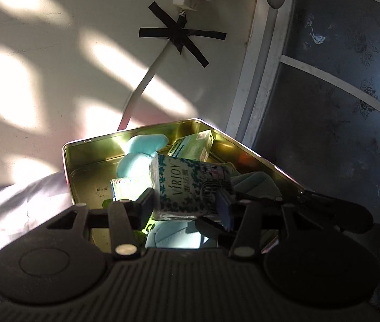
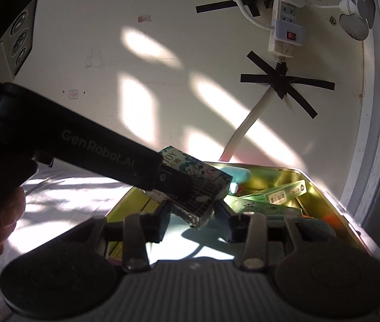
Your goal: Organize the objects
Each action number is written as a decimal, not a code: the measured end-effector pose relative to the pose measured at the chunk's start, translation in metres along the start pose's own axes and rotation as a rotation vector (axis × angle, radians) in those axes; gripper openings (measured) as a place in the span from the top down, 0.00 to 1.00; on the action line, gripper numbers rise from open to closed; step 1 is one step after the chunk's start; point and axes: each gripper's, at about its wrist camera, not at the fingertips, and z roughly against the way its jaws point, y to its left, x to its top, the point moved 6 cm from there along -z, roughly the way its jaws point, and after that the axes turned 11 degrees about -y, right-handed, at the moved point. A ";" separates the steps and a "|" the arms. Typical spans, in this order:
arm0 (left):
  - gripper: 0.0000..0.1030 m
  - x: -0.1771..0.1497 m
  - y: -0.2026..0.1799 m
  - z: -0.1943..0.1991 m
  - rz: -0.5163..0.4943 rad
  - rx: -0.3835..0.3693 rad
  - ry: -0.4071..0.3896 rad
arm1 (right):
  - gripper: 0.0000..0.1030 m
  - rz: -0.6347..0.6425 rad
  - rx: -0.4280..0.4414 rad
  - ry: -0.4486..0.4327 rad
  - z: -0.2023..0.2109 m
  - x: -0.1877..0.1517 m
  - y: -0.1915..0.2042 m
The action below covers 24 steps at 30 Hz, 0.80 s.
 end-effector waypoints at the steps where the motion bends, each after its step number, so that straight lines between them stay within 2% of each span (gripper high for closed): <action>1: 0.41 0.001 0.001 -0.010 -0.010 0.019 0.005 | 0.60 0.004 -0.034 0.002 -0.012 -0.002 -0.010; 4: 0.39 0.001 0.010 -0.028 -0.062 0.154 0.013 | 0.60 -0.039 -0.083 0.031 -0.033 -0.011 -0.033; 7: 0.32 -0.004 0.017 -0.025 -0.071 0.201 0.010 | 0.61 -0.105 -0.071 0.014 -0.025 -0.017 -0.042; 9: 0.31 -0.008 0.020 -0.018 -0.095 0.240 0.009 | 0.61 -0.123 -0.070 0.003 -0.016 -0.020 -0.041; 13: 0.31 -0.015 0.020 -0.001 -0.107 0.271 0.023 | 0.61 -0.158 -0.065 -0.013 0.007 -0.020 -0.037; 19: 0.31 -0.025 0.013 0.042 -0.135 0.327 0.005 | 0.60 -0.244 -0.080 -0.049 0.050 -0.020 -0.029; 24: 0.26 -0.039 0.007 0.076 -0.160 0.358 -0.010 | 0.58 -0.346 -0.078 -0.056 0.084 -0.029 -0.020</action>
